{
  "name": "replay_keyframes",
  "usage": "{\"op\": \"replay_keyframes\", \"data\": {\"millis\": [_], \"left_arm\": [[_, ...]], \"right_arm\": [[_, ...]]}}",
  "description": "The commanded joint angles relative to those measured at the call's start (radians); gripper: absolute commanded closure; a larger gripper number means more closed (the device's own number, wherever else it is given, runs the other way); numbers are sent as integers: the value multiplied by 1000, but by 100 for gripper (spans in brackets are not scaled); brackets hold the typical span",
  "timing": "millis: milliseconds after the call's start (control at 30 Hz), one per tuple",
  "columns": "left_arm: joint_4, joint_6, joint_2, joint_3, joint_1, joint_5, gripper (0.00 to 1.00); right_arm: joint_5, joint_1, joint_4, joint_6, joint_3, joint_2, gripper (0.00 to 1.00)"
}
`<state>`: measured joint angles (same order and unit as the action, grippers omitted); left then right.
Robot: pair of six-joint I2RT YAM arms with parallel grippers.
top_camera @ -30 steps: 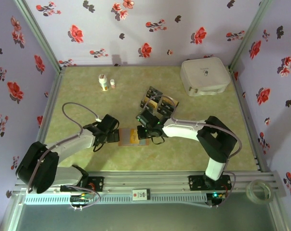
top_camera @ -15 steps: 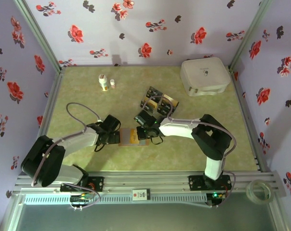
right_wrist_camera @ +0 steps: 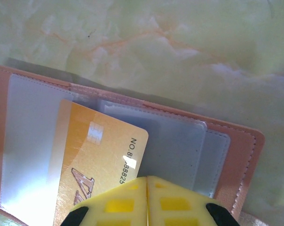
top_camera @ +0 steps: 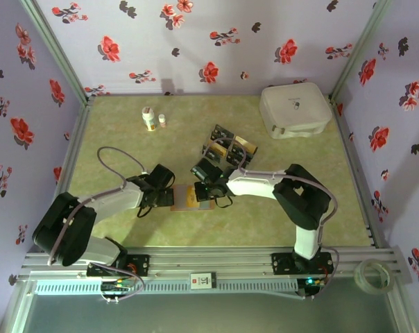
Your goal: Put the credit cards into the card holder
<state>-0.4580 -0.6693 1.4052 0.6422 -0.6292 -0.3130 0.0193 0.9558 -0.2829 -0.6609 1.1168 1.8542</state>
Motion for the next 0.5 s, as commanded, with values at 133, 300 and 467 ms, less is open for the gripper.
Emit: {"op": "replay_keyframes", "data": {"millis": [133,300,467], "left_arm": [[13,23,31,7,-9,17,0],[13,24,34,8,-13,17,0],[14,25,35,9,-14,18,0]], "right_arm": [[11,23,-4,10,56,36,92],[20,30,-5,8,81,57,92],[30,46,-2,3,108,79,93]]}}
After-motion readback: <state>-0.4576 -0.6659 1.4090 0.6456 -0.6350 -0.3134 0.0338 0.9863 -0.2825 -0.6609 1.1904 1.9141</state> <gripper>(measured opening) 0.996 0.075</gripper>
